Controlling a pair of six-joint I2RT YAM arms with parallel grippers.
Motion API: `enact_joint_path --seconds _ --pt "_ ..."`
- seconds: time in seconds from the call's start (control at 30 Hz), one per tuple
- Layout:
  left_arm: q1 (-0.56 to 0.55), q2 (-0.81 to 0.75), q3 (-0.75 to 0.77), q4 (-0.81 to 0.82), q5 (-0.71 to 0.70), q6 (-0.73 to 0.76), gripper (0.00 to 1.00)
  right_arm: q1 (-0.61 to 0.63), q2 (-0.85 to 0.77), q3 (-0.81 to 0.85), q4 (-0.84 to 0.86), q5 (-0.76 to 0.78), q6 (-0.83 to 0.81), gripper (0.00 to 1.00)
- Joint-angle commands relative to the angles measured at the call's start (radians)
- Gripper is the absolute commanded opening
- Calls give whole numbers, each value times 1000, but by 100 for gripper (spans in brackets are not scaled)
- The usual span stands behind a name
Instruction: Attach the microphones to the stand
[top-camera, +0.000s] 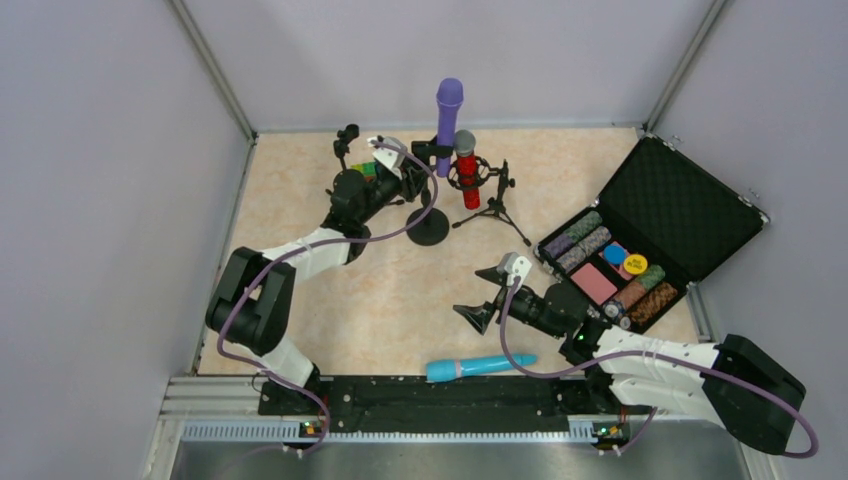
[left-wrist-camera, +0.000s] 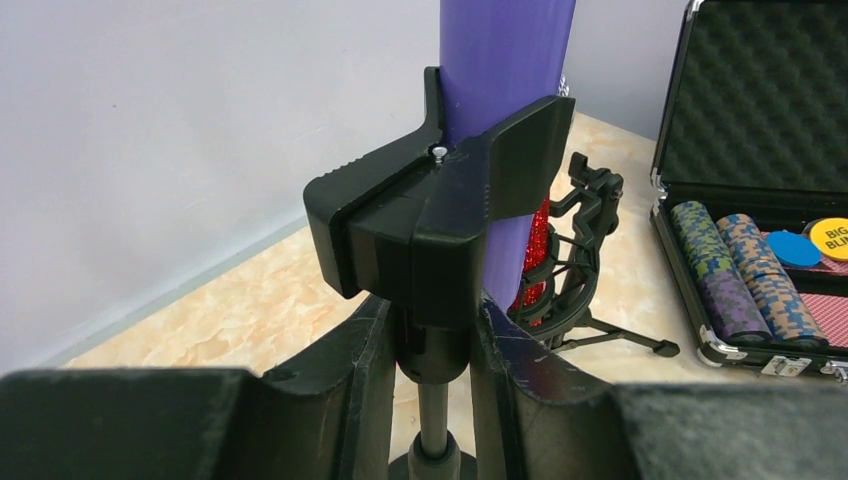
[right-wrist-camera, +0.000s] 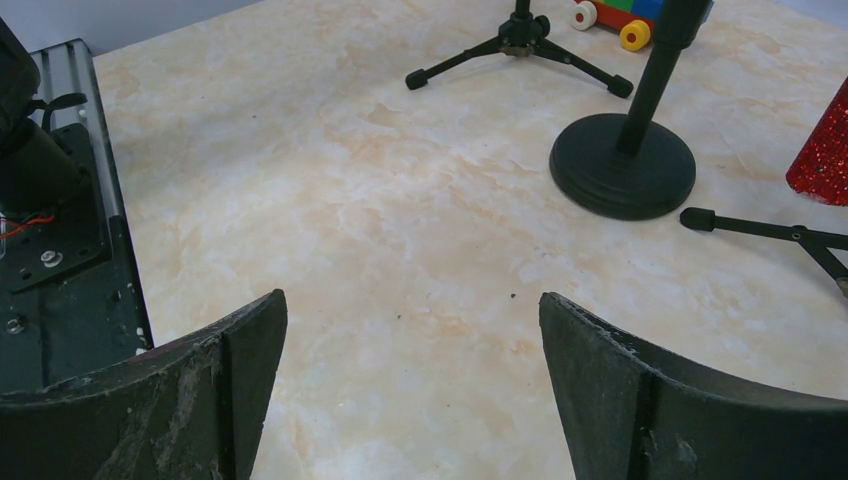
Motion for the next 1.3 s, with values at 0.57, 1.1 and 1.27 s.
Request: enact_joint_path --seconds 0.57,1.1,1.27 --pt "3 -74 7 72 -4 30 36 -1 -5 0 30 3 -3 93" --pt "3 -168 -66 47 46 88 82 -1 -4 16 24 -11 1 93" --pt "3 -234 -124 90 77 105 86 -1 -10 22 18 -19 6 93"
